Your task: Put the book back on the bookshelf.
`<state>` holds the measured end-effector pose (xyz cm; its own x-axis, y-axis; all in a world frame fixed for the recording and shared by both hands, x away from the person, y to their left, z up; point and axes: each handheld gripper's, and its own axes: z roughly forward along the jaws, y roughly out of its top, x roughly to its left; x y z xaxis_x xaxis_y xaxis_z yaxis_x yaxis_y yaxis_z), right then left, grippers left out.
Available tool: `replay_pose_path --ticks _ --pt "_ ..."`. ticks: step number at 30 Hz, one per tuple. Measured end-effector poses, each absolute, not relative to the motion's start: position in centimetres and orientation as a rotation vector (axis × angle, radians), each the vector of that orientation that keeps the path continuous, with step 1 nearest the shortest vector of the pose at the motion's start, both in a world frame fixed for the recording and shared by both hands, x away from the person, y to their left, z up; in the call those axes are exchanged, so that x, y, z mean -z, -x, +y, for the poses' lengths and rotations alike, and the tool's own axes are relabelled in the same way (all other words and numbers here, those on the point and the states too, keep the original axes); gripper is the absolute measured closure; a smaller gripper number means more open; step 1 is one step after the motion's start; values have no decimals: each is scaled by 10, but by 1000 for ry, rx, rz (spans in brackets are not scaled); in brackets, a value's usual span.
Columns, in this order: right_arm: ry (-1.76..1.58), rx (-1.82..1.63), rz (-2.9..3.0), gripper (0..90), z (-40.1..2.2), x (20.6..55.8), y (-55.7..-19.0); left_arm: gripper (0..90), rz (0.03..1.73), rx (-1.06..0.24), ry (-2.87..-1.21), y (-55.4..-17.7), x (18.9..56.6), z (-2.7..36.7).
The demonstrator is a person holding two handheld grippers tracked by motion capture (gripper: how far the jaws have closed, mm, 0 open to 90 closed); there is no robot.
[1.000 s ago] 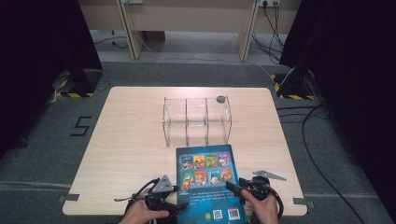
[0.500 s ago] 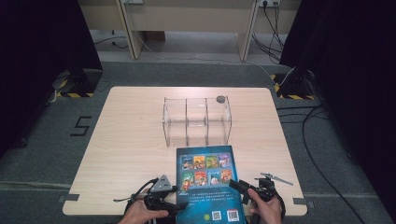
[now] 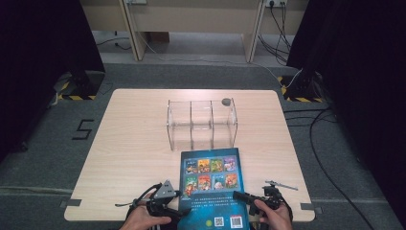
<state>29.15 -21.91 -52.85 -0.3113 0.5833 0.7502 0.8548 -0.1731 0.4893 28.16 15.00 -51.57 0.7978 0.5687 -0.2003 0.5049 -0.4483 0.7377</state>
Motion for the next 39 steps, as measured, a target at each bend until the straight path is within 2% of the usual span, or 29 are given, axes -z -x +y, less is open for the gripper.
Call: replay_pose_path --ticks 9,22,29,32,34,35,36,39 --pt "1389 1692 -2034 655 -215 502 -288 219 849 -28 -2062 -289 517 158" --pt "1196 1757 -2250 648 -206 480 -291 168 911 3 -1995 -297 519 167" --pt "1088 1790 -2335 648 -202 470 -293 130 966 124 -1903 -313 520 167" --pt "1055 1801 -2352 649 -201 469 -293 172 1005 200 -1854 -320 520 169" --pt "1054 1797 -2354 650 -201 468 -293 213 1009 199 -1842 -321 519 170" --pt "1060 1799 -2355 650 -201 467 -293 213 1012 191 -1829 -321 518 172" --pt "1066 1784 -2343 660 -202 467 -294 268 1000 142 -1802 -321 513 175" --pt "1080 1757 -2283 674 -204 472 -296 352 984 72 -1753 -322 503 181"
